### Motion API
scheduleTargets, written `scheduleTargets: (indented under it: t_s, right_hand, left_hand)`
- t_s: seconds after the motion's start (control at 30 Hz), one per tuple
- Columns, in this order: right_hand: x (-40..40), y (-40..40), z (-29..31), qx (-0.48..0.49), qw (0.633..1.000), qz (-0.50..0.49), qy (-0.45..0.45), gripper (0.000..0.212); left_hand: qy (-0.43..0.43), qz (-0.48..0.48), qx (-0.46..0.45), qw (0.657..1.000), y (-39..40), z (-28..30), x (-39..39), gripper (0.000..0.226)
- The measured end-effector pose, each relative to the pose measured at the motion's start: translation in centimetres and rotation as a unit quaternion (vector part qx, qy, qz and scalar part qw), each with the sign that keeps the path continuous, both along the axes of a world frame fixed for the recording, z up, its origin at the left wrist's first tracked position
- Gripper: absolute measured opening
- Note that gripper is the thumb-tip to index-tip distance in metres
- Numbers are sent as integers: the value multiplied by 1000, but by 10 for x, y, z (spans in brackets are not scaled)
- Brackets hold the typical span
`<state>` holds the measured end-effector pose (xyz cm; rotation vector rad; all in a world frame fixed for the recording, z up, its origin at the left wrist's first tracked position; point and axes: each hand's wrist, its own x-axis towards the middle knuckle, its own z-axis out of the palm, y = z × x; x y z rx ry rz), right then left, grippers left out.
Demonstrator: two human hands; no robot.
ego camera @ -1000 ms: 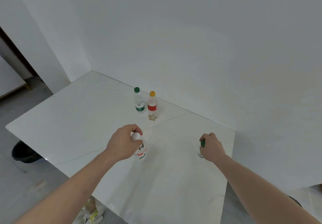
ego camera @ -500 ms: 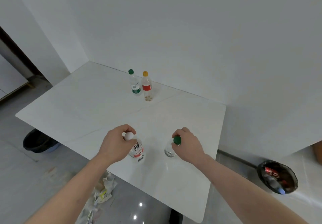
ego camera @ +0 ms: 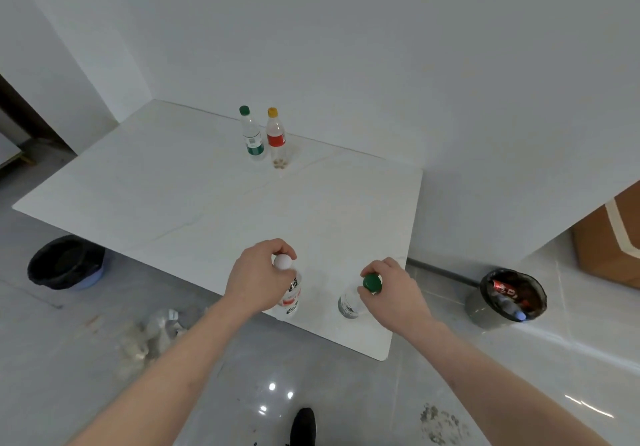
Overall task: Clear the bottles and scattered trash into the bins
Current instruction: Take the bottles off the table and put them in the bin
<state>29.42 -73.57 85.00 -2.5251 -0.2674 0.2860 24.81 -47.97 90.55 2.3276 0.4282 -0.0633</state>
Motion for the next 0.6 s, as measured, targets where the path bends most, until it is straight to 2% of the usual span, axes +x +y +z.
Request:
scheduleTargets:
  t_s: [0.27, 0.6]
  right_hand:
    - [-43, -89, -3, 3, 1000, -1, -2, 17]
    - [-94, -273, -6, -40, 999, 32, 13, 17]
  left_hand:
    - [-9, -16, -2, 1000, -92, -11, -35, 20]
    - [12, 12, 0, 1000, -256, -19, -82, 22]
